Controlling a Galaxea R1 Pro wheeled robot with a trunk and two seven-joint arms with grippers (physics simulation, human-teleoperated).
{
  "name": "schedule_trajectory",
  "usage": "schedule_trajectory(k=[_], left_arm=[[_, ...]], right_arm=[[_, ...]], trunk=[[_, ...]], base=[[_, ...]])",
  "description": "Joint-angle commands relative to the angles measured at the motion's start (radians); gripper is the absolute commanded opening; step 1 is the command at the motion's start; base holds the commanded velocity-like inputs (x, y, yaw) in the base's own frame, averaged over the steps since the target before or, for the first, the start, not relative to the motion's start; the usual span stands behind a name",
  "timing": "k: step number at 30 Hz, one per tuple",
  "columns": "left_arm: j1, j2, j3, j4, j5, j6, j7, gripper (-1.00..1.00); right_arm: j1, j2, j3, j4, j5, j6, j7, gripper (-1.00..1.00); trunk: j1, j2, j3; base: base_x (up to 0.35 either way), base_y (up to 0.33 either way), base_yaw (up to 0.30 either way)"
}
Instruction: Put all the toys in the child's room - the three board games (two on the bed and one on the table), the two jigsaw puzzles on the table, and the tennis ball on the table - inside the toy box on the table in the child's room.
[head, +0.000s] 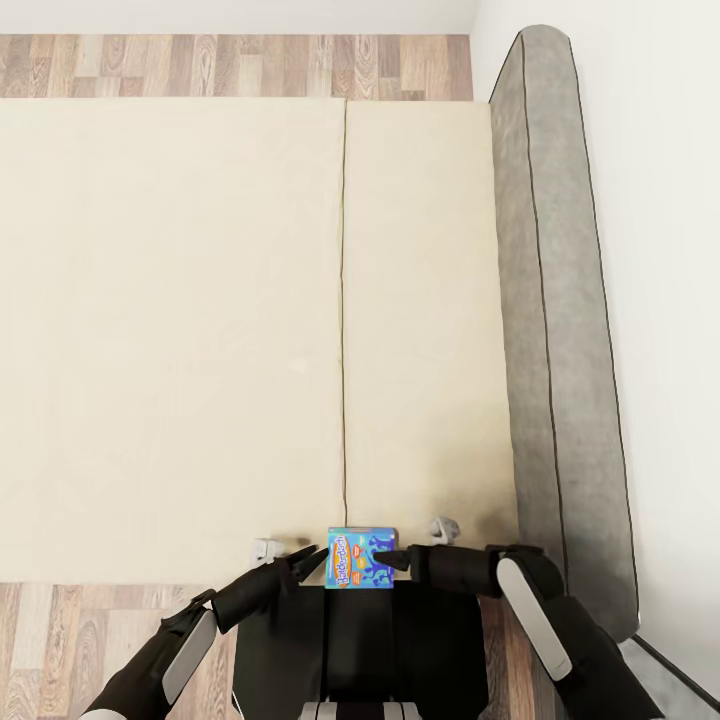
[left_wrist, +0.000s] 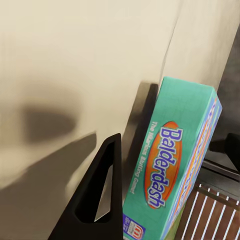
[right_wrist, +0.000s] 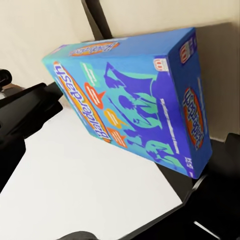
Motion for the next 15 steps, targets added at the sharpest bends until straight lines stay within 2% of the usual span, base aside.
schedule_trajectory(k=[1, 15], left_arm=[[-0.001, 0.001, -0.003, 0.001, 0.006, 0.008, 0.084, 1.0], [-0.003, 0.0, -0.003, 0.001, 0.006, 0.008, 0.084, 1.0]], right_arm=[[-0.001, 0.0, 0.0, 0.002, 0.006, -0.001, 0.006, 1.0], [-0.005, 0.005, 0.001, 0.013, 0.006, -0.015, 0.006, 1.0]], trunk=[[0.0, -0.001, 0.0], [0.0, -0.001, 0.0]], base=[[0.0, 0.0, 0.0], [0.0, 0.0, 0.0]])
